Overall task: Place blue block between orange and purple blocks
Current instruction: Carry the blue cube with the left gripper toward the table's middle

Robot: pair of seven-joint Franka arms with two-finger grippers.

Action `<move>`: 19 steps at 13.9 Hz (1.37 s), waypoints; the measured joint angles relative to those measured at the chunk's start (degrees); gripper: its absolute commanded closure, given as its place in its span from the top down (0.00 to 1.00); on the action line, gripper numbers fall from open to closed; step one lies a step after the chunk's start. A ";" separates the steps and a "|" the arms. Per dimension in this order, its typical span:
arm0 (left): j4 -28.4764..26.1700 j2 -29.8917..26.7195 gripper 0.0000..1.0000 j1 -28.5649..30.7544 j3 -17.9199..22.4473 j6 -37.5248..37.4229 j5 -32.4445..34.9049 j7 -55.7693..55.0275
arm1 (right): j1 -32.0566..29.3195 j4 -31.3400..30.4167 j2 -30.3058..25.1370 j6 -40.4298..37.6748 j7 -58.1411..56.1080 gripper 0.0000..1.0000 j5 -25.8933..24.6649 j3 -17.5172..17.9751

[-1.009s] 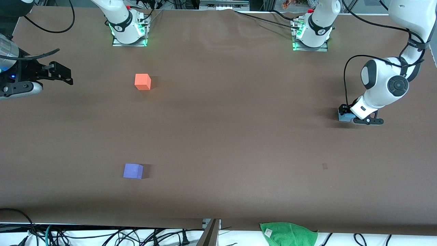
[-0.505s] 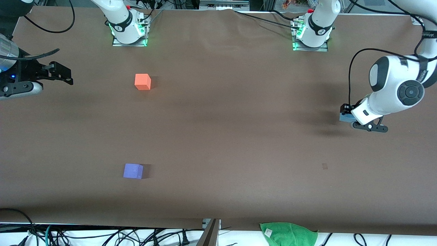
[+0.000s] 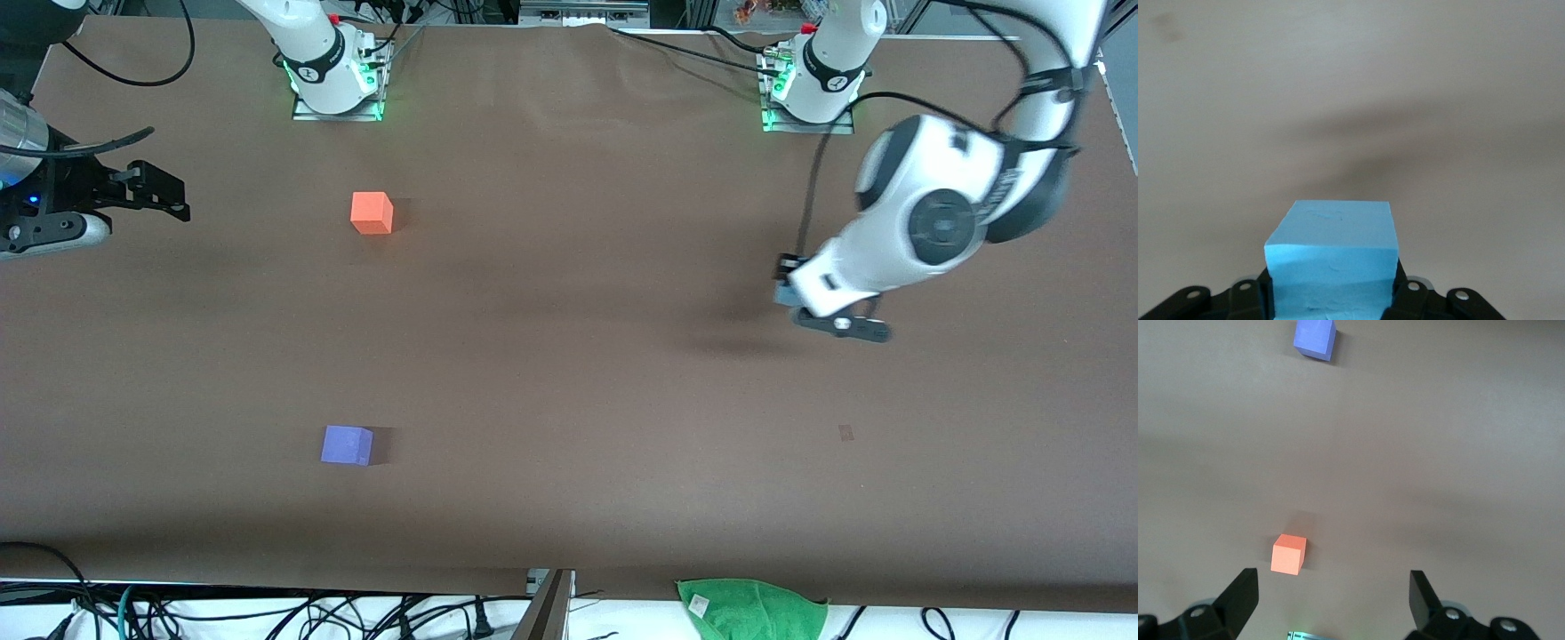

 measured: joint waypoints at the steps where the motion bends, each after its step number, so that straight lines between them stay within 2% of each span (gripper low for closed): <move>1: 2.55 2.48 0.14 -3.98 -0.06 0.09 -0.03 -4.06 | 0.00 0.01 0.01 0.00 0.00 1.00 0.01 -0.01; 4: 10.95 11.76 0.15 -15.99 -0.02 0.99 -0.01 -16.69 | -0.02 0.01 0.04 0.01 0.00 1.00 0.03 -0.02; 7: 16.59 20.13 0.16 -24.03 0.25 9.66 0.03 -23.98 | -0.02 0.02 0.11 0.01 0.00 1.00 0.07 -0.02; 9: 17.47 23.26 0.16 -26.20 0.41 15.76 0.04 -26.61 | -0.02 0.02 0.36 0.02 0.00 1.00 0.08 -0.02; 11: 17.66 25.34 0.16 -28.10 1.50 18.52 0.18 -28.56 | -0.02 0.02 0.58 0.13 0.00 1.00 0.09 -0.02; 15: 17.76 28.65 0.17 -35.95 8.93 23.30 0.63 -32.08 | 0.05 0.02 0.80 1.08 0.00 1.00 0.13 0.03; 17: 17.99 29.90 0.19 -37.61 9.96 25.54 0.89 -33.48 | 0.10 0.02 1.00 2.07 0.00 1.00 0.25 0.07; 18: 18.23 29.91 0.46 -37.65 9.97 25.55 0.91 -33.64 | 0.14 0.02 1.10 2.29 0.00 1.00 0.29 0.09; 19: 18.32 30.00 0.99 -37.65 10.00 25.58 0.91 -33.67 | 0.16 0.02 1.17 2.36 0.00 1.00 0.30 0.16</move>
